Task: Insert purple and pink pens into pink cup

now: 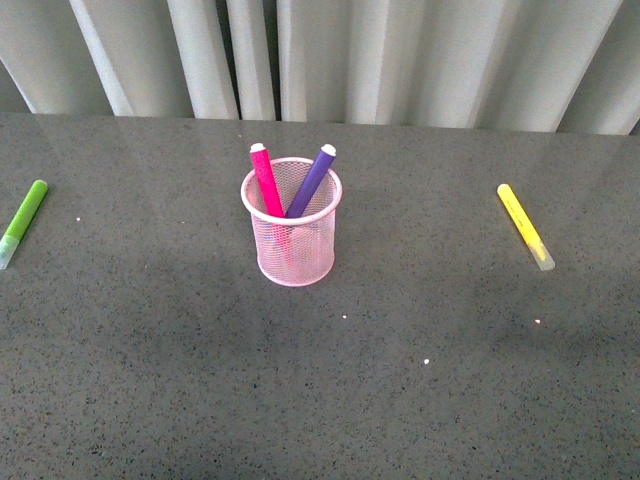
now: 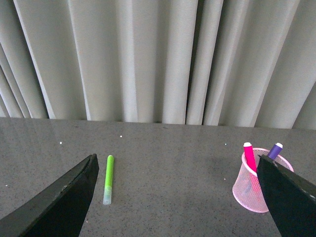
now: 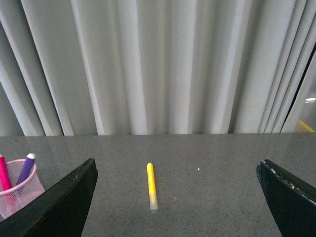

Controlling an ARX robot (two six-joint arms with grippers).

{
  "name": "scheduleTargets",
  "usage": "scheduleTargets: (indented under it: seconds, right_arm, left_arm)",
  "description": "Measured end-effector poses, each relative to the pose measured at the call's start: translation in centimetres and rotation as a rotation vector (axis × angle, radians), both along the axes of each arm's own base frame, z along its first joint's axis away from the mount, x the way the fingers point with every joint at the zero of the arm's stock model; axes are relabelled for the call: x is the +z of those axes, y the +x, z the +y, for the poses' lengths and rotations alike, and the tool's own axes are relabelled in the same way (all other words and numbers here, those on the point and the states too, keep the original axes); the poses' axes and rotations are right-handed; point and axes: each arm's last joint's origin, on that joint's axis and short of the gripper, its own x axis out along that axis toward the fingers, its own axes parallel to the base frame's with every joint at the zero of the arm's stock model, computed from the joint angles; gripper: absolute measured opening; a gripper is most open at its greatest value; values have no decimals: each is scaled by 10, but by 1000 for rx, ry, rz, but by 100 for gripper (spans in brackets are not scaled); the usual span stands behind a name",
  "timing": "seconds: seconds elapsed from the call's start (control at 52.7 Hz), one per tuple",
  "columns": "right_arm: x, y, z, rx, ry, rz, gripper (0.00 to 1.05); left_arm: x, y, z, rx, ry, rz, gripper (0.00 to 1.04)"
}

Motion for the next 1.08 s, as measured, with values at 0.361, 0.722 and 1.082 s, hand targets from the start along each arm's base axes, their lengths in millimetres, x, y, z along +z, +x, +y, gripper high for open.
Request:
scheduleTargets:
  seconds: [0.361,0.722,1.082]
  right_arm:
    - [0,0,0,0,0,0,98]
    - [0,0,0,0,0,0,98]
    - [0,0,0,0,0,0,98]
  left_arm:
    - [0,0,0,0,0,0,98]
    - [0,0,0,0,0,0,98]
    - [0,0,0,0,0,0,98]
